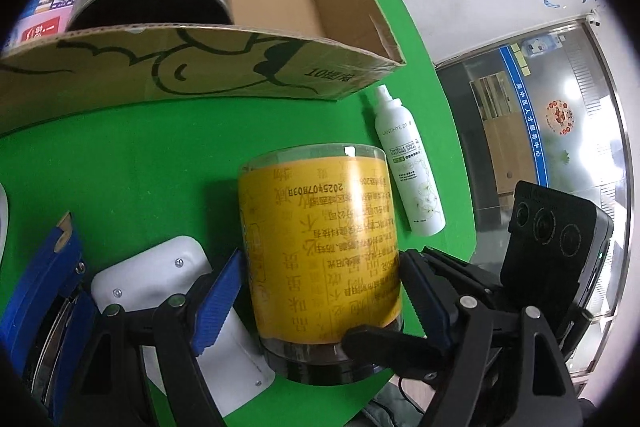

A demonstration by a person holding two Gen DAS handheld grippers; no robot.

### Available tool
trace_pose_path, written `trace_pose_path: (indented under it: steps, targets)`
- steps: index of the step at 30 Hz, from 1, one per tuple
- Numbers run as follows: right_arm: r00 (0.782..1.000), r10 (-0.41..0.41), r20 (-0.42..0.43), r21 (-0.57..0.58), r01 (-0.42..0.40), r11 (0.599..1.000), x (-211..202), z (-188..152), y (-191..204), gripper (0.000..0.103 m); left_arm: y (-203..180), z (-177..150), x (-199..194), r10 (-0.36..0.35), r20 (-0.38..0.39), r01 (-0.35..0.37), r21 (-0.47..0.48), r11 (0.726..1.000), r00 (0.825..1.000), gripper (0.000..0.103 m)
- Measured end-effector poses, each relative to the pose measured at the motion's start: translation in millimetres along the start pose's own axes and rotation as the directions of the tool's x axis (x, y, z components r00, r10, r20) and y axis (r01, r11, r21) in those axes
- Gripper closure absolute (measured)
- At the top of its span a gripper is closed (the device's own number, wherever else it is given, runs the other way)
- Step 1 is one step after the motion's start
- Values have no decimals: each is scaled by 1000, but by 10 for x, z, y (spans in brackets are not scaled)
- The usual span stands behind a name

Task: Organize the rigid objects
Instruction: 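Carry the yellow jar over the cardboard box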

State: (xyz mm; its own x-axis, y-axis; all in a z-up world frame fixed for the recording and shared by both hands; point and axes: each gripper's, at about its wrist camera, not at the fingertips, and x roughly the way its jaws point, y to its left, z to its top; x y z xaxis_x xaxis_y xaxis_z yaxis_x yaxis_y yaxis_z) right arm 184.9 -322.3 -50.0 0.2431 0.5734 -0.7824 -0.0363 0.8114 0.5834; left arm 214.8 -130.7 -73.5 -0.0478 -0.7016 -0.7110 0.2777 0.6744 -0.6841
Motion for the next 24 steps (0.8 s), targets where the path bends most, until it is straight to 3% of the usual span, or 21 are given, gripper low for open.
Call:
trace_pose_path:
  steps: [7,11,14,20,24]
  targets:
    - [999,-37,4,-25,37,999,116,-7,124,18,-88,-44,-47,31,24,-32,61,998,999,24]
    - [998,-57,36,-52,58,997,69,-39,215,19,-250,-116,-145,84,84,-94,120,988,993,24]
    - [995,-54,83,-77,60,995,-34,-16,307,19,-316,-122,-289,82,142,-100,119,988,986,24]
    - [983,-56,177,-193,91,977,-315,182,643,19,-564,-22,-692,97,274,-143,157,977,957,25]
    - [975,-48,216,-249,103,963,-474,403,795,19,-650,135,-893,91,320,-149,162,975,943,25]
